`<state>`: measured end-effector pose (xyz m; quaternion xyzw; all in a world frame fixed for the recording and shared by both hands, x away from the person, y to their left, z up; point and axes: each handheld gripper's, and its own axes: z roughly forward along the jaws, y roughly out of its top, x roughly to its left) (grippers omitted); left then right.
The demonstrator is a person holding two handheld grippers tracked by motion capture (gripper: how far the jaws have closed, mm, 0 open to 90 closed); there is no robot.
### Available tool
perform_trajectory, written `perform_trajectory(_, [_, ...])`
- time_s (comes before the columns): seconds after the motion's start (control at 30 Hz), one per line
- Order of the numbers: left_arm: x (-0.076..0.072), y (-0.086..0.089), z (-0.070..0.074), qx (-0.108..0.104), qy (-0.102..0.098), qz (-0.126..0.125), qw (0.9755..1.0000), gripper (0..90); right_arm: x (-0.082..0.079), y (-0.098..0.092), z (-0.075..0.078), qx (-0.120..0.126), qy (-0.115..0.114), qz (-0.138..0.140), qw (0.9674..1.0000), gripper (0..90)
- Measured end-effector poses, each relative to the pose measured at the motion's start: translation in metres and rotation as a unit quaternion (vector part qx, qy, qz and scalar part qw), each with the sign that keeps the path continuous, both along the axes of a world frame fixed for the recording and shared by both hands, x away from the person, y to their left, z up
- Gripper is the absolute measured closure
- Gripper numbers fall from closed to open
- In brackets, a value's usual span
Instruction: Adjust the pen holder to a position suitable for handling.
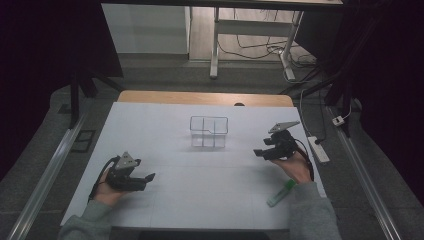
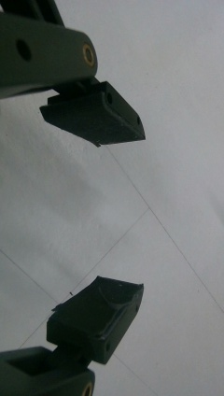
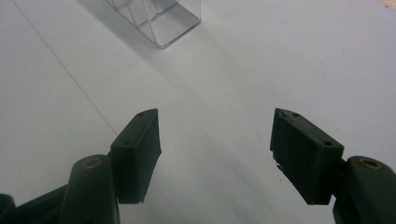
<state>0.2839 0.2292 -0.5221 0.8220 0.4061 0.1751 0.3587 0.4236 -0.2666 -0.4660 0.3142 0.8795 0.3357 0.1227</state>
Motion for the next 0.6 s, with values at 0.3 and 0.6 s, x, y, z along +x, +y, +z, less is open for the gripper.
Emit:
perform_trajectory(0.3, [0.000, 0.000, 0.000, 0.001, 0.001, 0.001, 1.0000, 22.8, -0.011, -0.018, 0.002, -0.005, 0.012, 0.027, 0.9996, 32.3])
perform_trajectory(0.6, [0.001, -0.001, -0.001, 0.004, 0.002, -0.002, 1.0000, 22.8, -0.020, -0.039, 0.004, -0.001, 0.017, 0.049, 0.9986, 32.3])
